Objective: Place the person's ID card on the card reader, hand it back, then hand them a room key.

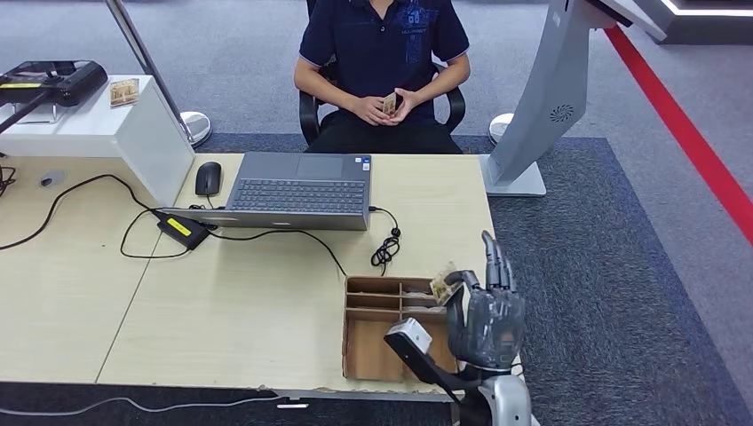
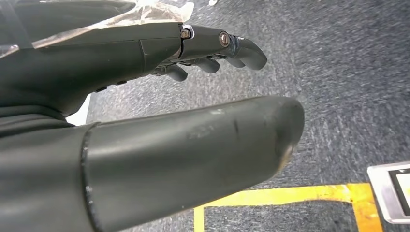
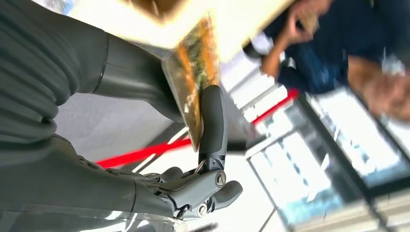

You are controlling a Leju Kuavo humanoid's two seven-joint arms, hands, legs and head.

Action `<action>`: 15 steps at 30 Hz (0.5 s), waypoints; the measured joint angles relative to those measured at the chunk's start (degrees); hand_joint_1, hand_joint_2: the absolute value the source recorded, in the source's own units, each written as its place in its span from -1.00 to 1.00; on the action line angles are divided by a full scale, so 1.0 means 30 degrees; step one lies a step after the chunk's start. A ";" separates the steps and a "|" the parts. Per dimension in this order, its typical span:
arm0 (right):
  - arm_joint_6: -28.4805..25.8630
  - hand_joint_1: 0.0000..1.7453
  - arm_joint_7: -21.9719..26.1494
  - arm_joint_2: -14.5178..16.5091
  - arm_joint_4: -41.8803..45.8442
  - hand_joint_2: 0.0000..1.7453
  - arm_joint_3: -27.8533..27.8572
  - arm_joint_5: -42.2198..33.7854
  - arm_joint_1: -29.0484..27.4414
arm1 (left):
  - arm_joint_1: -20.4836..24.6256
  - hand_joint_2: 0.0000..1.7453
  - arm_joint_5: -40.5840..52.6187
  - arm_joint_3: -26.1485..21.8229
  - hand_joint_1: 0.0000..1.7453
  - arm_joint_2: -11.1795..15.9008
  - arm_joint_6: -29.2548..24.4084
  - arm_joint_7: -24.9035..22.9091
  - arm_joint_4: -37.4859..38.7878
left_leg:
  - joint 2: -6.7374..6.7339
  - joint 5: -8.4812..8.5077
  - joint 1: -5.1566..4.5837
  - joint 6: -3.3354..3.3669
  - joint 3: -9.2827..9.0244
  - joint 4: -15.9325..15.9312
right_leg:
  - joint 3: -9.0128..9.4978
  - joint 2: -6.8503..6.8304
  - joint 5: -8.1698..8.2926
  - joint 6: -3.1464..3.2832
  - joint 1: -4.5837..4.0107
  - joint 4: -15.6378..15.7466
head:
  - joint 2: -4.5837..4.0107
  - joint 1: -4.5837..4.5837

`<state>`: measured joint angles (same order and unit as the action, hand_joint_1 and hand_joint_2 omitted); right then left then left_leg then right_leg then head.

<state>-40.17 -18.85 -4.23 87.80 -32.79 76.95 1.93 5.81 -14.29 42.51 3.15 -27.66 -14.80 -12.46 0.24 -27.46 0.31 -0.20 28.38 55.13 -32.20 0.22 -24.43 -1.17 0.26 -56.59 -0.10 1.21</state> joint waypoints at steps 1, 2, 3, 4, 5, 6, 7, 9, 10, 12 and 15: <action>-0.0007 1.00 -0.0179 0.0016 0.0973 1.00 0.0403 0.0333 -0.0345 | -0.0008 -1.00 -0.0062 0.0000 -1.00 0.0000 -0.0016 -0.0091 0.0002 | 0.0001 -0.0001 -0.0001 0.0000 0.0000 0.0000 | 0.0000 0.0000 -0.0001 0.0000 0.0000 0.0001 | -0.0002 0.0004; -0.0018 1.00 -0.0426 0.0020 0.2013 1.00 0.0838 0.0676 -0.0697 | -0.0017 -1.00 -0.0100 0.0000 -1.00 0.0000 -0.0024 -0.0193 0.0002 | 0.0001 -0.0001 -0.0001 -0.0001 0.0000 0.0000 | -0.0001 0.0000 -0.0003 0.0001 0.0000 0.0001 | -0.0002 0.0004; -0.0025 1.00 -0.0698 0.0020 0.3026 1.00 0.1263 0.0965 -0.1047 | -0.0026 -1.00 -0.0126 0.0000 -1.00 0.0000 -0.0025 -0.0284 0.0002 | 0.0002 -0.0001 -0.0002 -0.0001 0.0001 0.0000 | -0.0001 0.0000 -0.0003 0.0000 0.0000 0.0001 | 0.0000 0.0002; -0.0036 1.00 -0.0934 0.0022 0.3996 1.00 0.1688 0.1171 -0.1387 | -0.0036 -1.00 -0.0142 0.0000 -1.00 0.0000 -0.0025 -0.0359 0.0002 | 0.0002 -0.0002 -0.0002 -0.0001 0.0002 0.0000 | 0.0000 0.0000 -0.0004 0.0000 0.0001 0.0001 | 0.0000 0.0004; -0.0049 1.00 -0.1092 0.0027 0.4944 1.00 0.2131 0.1274 -0.1706 | -0.0041 -1.00 -0.0166 0.0000 -1.00 0.0000 -0.0027 -0.0430 0.0002 | 0.0001 -0.0003 -0.0002 -0.0001 0.0001 0.0000 | 0.0001 0.0001 -0.0004 0.0000 0.0001 0.0002 | 0.0000 0.0002; -0.0056 1.00 -0.1153 0.0045 0.5778 1.00 0.2551 0.1245 -0.2013 | -0.0041 -1.00 -0.0195 0.0000 -1.00 0.0000 -0.0029 -0.0472 0.0002 | 0.0000 -0.0003 -0.0003 -0.0002 0.0000 0.0000 | 0.0002 0.0002 -0.0004 0.0001 0.0001 0.0002 | 0.0000 0.0004; -0.0062 1.00 -0.1036 0.0100 0.6614 1.00 0.3010 0.1053 -0.2328 | -0.0041 -1.00 -0.0222 0.0000 -1.00 0.0000 -0.0031 -0.0488 0.0002 | -0.0001 -0.0004 -0.0003 -0.0002 0.0000 -0.0001 | 0.0002 0.0002 -0.0004 0.0001 0.0002 0.0003 | -0.0002 0.0005; -0.0058 1.00 0.0038 0.0406 0.7979 1.00 0.3944 0.0168 -0.2923 | -0.0039 -1.00 -0.0304 0.0000 -1.00 0.0000 -0.0033 -0.0539 0.0002 | -0.0001 -0.0005 -0.0002 -0.0003 0.0000 -0.0001 | 0.0002 0.0004 -0.0005 0.0001 0.0002 0.0003 | -0.0002 0.0004; -0.0051 1.00 0.1122 0.0672 0.8479 1.00 0.4451 -0.0587 -0.3196 | -0.0035 -1.00 -0.0367 0.0002 -1.00 0.0000 -0.0032 -0.0601 0.0000 | -0.0001 -0.0007 0.0000 -0.0006 0.0001 -0.0002 | 0.0003 0.0008 -0.0006 0.0003 0.0001 0.0003 | -0.0002 0.0004; -0.0038 1.00 0.4229 0.1418 0.8918 1.00 0.5456 -0.2503 -0.3616 | -0.0020 -1.00 -0.0521 0.0011 -1.00 0.0000 -0.0029 -0.0745 -0.0004 | -0.0002 -0.0012 0.0005 -0.0014 0.0001 -0.0004 | 0.0002 0.0022 -0.0007 0.0006 -0.0003 0.0002 | 0.0002 0.0002; -0.0014 1.00 0.9212 0.2819 0.8887 1.00 0.6840 -0.4867 -0.3924 | 0.0011 -1.00 -0.0605 0.0027 -1.00 0.0000 -0.0025 -0.0802 -0.0005 | -0.0003 -0.0011 0.0021 -0.0022 0.0000 -0.0008 | 0.0003 0.0030 -0.0015 0.0023 -0.0018 -0.0002 | 0.0003 0.0000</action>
<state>-40.22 8.78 4.22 114.47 -12.27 62.35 -9.84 5.84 -16.11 42.59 3.15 -27.74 -17.20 -12.48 0.23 -27.49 0.37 -0.26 28.38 55.11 -32.19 0.31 -24.48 -1.11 0.20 -56.60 -0.09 1.21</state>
